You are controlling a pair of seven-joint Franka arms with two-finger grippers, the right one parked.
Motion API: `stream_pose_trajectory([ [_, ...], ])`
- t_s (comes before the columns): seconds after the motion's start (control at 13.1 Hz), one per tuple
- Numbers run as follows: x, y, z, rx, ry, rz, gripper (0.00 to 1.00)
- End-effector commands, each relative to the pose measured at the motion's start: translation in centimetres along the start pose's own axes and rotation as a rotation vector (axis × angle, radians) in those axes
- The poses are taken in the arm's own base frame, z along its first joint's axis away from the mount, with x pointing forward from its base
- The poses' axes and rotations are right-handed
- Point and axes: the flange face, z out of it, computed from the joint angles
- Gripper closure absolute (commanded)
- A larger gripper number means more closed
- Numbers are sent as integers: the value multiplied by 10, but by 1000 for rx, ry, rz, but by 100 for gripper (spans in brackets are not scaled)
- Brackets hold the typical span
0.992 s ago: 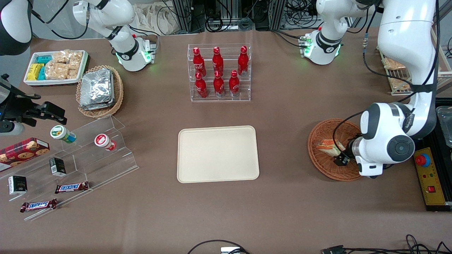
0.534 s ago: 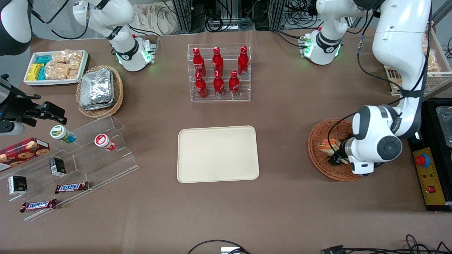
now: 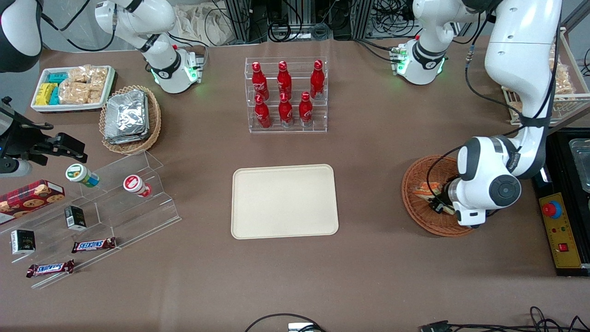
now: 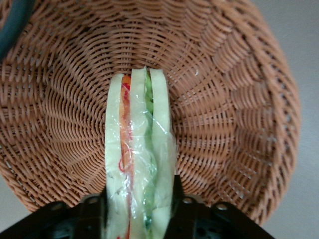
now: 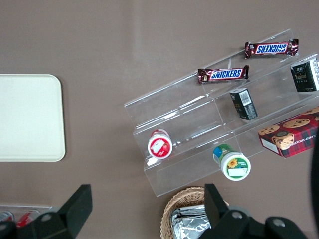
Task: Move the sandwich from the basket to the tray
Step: 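Lift the sandwich out of the basket with the left gripper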
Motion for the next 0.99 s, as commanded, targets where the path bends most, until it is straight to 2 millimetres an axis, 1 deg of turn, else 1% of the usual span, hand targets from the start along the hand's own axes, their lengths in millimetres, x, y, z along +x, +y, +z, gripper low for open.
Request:
stream_pose_trajectory([
  [0.0, -24, 2, -56, -13, 22, 120, 80],
  [0.15, -30, 4, -93, 4, 13, 268, 81],
  [0.23, -32, 2, -110, 22, 14, 399, 81],
  [0.38, -37, 2, -134, 27, 17, 590, 81],
  [0.53, -60, 19, -147, 12, 32, 802, 80],
  [0.69, -84, 42, -167, -17, 69, 924, 81],
  [0.84, -107, 70, -173, -30, 93, 1002, 82],
  [0.92, -125, 85, -169, -28, 95, 1029, 82],
])
